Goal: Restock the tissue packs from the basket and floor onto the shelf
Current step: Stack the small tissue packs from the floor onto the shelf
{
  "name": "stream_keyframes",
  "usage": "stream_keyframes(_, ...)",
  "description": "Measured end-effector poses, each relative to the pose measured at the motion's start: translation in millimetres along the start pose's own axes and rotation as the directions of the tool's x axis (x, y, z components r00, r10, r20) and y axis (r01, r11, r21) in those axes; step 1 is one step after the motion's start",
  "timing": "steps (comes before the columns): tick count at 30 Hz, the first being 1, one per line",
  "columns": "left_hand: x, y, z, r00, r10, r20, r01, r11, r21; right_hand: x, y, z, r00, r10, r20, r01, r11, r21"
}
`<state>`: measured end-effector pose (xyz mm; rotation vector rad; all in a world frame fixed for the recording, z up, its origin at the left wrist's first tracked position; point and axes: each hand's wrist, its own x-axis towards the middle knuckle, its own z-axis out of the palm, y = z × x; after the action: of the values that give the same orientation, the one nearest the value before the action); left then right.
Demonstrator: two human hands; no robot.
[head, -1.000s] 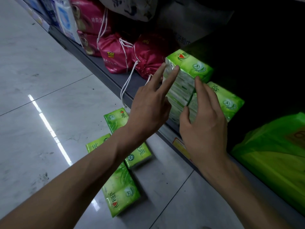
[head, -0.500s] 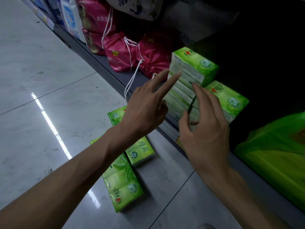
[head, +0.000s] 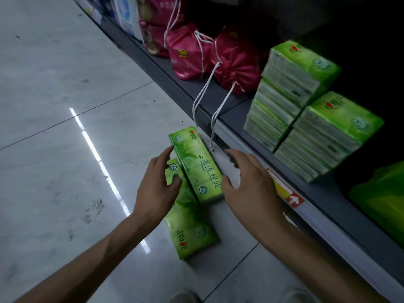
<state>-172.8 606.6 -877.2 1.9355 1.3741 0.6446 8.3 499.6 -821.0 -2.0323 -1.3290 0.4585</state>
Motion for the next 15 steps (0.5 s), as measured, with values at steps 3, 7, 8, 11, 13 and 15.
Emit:
stream_keyframes(3,-12.8,-27.5,2.6,0.979,-0.201,0.02,0.202,0.978,-0.045,-4.6,4.8,25.7,0.965,0.143,0.219,-0.15,0.989,0.016)
stream_keyframes(7,-21.4,-46.5,8.4,0.895,-0.441,0.06,0.443,0.872,-0.209,-9.5,10.6,55.6,0.896,0.239,0.375,-0.23,0.971,-0.071)
stream_keyframes(8,-23.3,-49.8,9.9,0.865,-0.497,0.074,0.499,0.832,-0.243,-11.8,11.5,62.7,0.882,0.249,0.4,-0.222,0.969,-0.112)
stream_keyframes(11,-27.1,-59.7,15.3,0.768,-0.626,0.136,0.631,0.705,-0.323,-20.3,12.5,80.2,0.852,0.254,0.457,-0.154,0.957,-0.245)
stream_keyframes(13,-30.0,-60.5,18.7,0.718,-0.674,0.173,0.682,0.632,-0.367,-26.3,11.7,89.5,0.839,0.265,0.474,-0.12,0.942,-0.313)
stream_keyframes(15,-33.9,-58.9,22.0,0.686,-0.697,0.21,0.708,0.573,-0.413,-31.9,12.0,98.0,0.834,0.272,0.48,-0.099,0.929,-0.355)
